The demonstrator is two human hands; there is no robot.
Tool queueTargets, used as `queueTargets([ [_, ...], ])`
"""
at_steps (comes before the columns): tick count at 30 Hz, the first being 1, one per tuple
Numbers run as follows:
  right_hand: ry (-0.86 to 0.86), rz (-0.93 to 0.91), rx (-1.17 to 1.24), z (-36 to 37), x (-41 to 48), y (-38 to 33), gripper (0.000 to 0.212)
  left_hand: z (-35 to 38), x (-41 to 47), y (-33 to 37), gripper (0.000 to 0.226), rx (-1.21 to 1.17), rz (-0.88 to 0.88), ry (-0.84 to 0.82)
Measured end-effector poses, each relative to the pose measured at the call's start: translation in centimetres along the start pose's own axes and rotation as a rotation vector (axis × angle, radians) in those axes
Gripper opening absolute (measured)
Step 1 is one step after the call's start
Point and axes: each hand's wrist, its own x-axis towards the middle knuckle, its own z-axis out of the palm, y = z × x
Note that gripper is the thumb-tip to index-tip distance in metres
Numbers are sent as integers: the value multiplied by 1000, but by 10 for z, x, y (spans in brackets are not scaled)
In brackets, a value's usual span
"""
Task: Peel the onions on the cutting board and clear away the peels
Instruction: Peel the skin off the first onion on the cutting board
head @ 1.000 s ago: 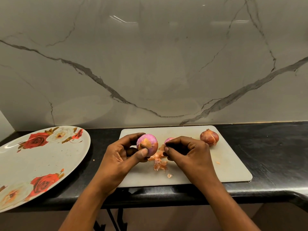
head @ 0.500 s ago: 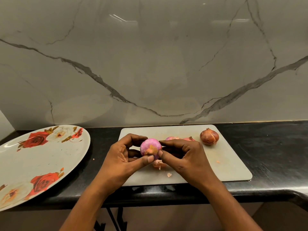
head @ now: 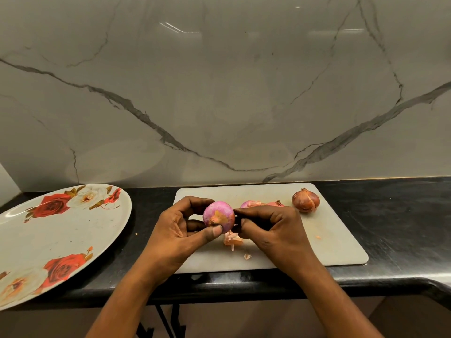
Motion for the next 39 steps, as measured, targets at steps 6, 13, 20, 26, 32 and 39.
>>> queueTargets([
  [6,-7,1,9,0,-1,-2,23,1,-2,0,54,37,13,-1],
  [13,-18,-30,-51,0,0,-2,28,2,-2,-1,53,72,19,-26],
  [20,10,5,16,1,-1,3,29,2,0,0,53,25,14,13],
  [26,-13,-35,-15,0,-1,2,17,2,-2,1,52,56,36,32],
  [32,7,-52,-72,-1,0,5,21,2,-2,1,51,78,32,21],
  [39,19,-26,-36,1,0,7,26,1,-2,1,51,61,21,28],
])
